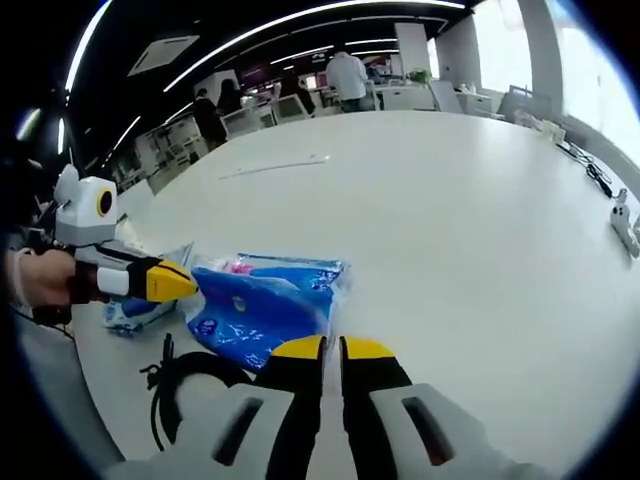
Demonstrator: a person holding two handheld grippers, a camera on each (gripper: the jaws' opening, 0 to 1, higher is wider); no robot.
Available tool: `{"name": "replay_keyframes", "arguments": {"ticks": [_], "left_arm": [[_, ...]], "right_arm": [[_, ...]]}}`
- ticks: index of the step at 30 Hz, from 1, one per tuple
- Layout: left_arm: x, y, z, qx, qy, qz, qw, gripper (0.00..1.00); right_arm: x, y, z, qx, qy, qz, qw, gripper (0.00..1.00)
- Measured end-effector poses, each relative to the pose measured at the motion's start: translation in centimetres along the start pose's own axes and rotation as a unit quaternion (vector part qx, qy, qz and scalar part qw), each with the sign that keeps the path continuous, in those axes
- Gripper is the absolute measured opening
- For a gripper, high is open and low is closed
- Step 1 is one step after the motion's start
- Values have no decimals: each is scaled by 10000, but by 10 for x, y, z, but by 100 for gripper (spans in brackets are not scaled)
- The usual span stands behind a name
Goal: Arrange the tabletop items into an orderly group along one side of the table until the central work area is clear of visible clutter.
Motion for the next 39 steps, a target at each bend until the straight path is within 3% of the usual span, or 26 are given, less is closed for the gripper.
{"name": "replay_keyframes", "arguments": {"ticks": [10,22,33,35,37,39], "left_arm": [[-4,-1,1,145,-15,-6,9999,8],[-10,-3,2,252,8,-19,9997,17],[-21,-7,14,276,-147,-73,9995,21],[-24,-7,18,268,-200,-80,9994,24],[-27,-6,22,296,-277,9,9992,36],[-29,-6,24,322,-272,2,9991,38]], "right_arm": [[-1,0,5,-123,-91,-48,9999,11],[-4,2,17,-301,-312,-45,9991,29],[-8,-1,20,-403,-346,-76,9986,31],[-10,-1,22,-422,-358,-86,9984,31],[-11,-1,25,-441,-379,-92,9983,31],[-11,0,28,-458,-436,-81,9980,31]]}}
Point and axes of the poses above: the point that each gripper's makers call its tool centre point, and the gripper's own axes: x roughly forward along the fingers, y roughly to its left, z roughly out of its top, the point moved 5 cm from there along -x, roughly backward along the fingers, and after that the axes turned 4 degrees about y, right-handed, at the moved point
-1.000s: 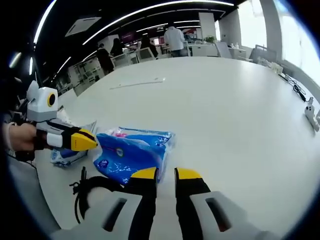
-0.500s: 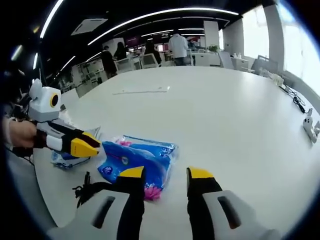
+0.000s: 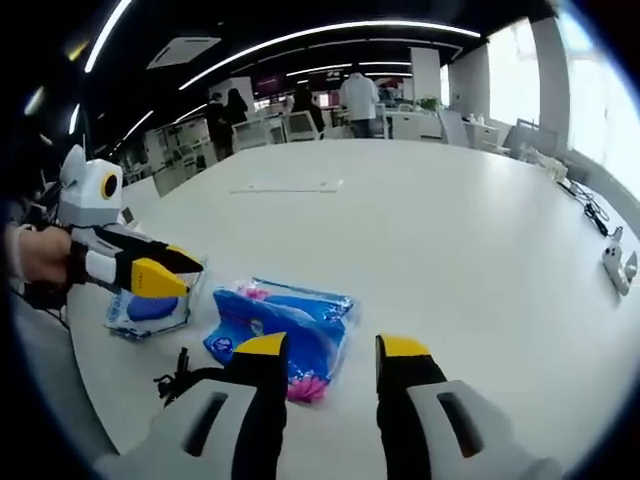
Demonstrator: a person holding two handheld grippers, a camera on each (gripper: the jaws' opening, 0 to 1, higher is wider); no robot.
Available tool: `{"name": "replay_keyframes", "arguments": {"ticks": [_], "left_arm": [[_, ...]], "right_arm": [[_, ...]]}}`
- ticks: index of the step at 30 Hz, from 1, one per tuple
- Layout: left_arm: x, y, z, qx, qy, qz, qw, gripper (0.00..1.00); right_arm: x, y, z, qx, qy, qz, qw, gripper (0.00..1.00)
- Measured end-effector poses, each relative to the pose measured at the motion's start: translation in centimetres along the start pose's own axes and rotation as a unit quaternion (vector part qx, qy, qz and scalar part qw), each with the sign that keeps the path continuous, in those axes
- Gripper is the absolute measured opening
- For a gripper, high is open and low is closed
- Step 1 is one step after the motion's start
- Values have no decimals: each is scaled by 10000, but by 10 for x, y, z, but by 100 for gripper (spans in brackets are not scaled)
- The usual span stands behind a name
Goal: Arrange the tabletop items into an orderly group along one side of the table until the central work area is clear of visible clutter.
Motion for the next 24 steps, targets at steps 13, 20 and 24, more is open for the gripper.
{"name": "replay_keyframes", "arguments": {"ticks": [13,20,24], "left_arm": [[-22,-3,6,231,-86,30,9997,44],[-46,-1,8,210,-184,65,9996,43],[-56,5,4,237,-187,165,9994,42]], "right_arm": [[-5,11,18,-155,-113,89,9998,35],[-9,22,24,-283,-161,168,9993,38],[-8,25,29,-329,-169,201,9991,37]]}}
Point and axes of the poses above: the point that each gripper's makers call its tool centre point, and the gripper's own axes: x roughly forward along the fingers, y roughly to its left, z roughly out of its top, the point moved 5 cm from there along -x, roughly backward along the fingers, and after that the axes turned 4 degrees about y, right-handed, at the moved point
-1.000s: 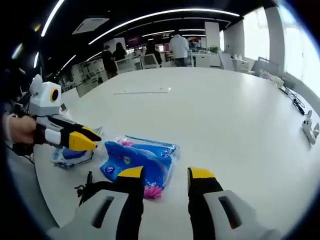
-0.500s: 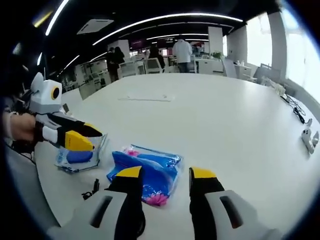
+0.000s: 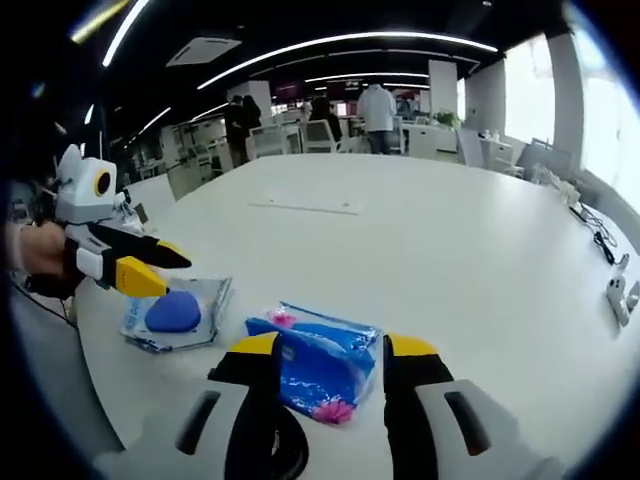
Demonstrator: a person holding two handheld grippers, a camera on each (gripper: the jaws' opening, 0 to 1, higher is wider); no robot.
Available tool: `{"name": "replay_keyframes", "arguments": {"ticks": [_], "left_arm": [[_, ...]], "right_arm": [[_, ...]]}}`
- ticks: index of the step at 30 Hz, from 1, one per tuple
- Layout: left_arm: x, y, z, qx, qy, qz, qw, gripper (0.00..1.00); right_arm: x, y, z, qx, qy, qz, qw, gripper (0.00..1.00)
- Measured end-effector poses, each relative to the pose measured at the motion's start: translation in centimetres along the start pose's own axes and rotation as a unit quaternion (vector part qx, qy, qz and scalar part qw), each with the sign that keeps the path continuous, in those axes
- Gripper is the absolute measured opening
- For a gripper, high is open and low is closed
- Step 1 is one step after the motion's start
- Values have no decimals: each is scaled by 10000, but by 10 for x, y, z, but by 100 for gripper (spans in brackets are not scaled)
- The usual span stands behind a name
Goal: Arrange the tabletop items into an orderly group along one side of the table until the central work area is clear of visible clutter.
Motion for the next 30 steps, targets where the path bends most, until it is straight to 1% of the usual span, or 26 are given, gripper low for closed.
{"name": "replay_keyframes", "arguments": {"ticks": [3,7,12,14,16,18,22,26,30], "left_arm": [[-3,5,-6,-56,56,48,10000,42],[-9,7,-11,-91,65,97,9999,41],[-20,12,-19,-138,107,190,9997,39],[-25,16,-23,-173,114,250,9995,39],[-29,20,-27,-212,153,296,9992,39],[-35,22,-29,-259,126,342,9990,38],[-45,28,-38,-340,169,439,9983,37],[-59,36,-44,-441,127,562,9974,35],[-71,44,-50,-520,122,691,9962,34]], "right_arm": [[0,5,4,-66,-1,25,10000,37],[3,12,5,-127,22,97,9999,37],[7,29,11,-171,2,290,9994,38],[10,35,13,-261,22,361,9990,37],[15,41,17,-280,9,453,9986,37],[20,47,20,-337,17,529,9980,37],[30,67,24,-498,80,746,9959,36],[41,83,26,-587,144,975,9934,34],[52,104,27,-771,237,1192,9896,33]]}}
Point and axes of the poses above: the point that each gripper's makers call its tool centre point, and the gripper's own axes: x roughly forward along the fingers, y roughly to its left, z roughly out of its top, the point moved 5 cm from there along -x, roughly backward along the fingers, and after that the axes turned 4 degrees about y, right-handed, at the moved point
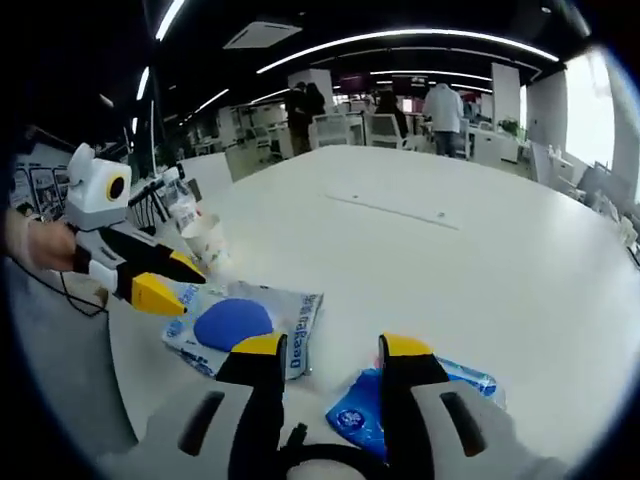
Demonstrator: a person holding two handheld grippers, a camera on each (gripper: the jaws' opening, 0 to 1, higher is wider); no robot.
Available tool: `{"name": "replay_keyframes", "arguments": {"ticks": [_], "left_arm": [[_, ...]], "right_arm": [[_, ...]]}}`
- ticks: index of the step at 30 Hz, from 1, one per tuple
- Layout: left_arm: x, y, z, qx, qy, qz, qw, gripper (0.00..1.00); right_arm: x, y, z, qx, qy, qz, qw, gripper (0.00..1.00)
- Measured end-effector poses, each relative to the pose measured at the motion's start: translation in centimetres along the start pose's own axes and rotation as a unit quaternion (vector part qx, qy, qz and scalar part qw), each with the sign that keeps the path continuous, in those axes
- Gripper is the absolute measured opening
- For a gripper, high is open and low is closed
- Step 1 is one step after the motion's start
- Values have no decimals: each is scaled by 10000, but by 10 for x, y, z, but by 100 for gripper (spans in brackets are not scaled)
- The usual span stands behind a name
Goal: Arrange the tabletop items into an orderly group along one side of the table until the central work area is clear of visible clutter.
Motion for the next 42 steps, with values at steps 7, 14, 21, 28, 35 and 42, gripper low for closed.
{"name": "replay_keyframes", "arguments": {"ticks": [7,14,21,28,35,42], "left_arm": [[-22,21,-15,-226,-1,222,9995,33],[-35,29,-24,-324,30,307,9990,32],[-44,37,-36,-418,115,407,9982,31],[-47,41,-56,-568,350,481,9966,32],[-45,38,-69,-666,533,450,9953,30],[-43,37,-80,-766,657,436,9939,28]], "right_arm": [[16,13,4,-70,37,173,9998,34],[25,17,5,-86,93,241,9996,33],[31,25,0,-67,146,248,9996,33],[36,27,-13,75,217,281,9993,31],[35,22,-15,75,310,251,9992,29],[35,19,-23,110,394,244,9989,27]]}}
Point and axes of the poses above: the point that each gripper's makers call its tool centre point, and the gripper's own axes: x roughly forward along the fingers, y roughly to its left, z roughly out of its top, the point moved 5 cm from there along -x, roughly backward along the fingers, and after that the axes turned 4 degrees about y, right-handed, at the moved point
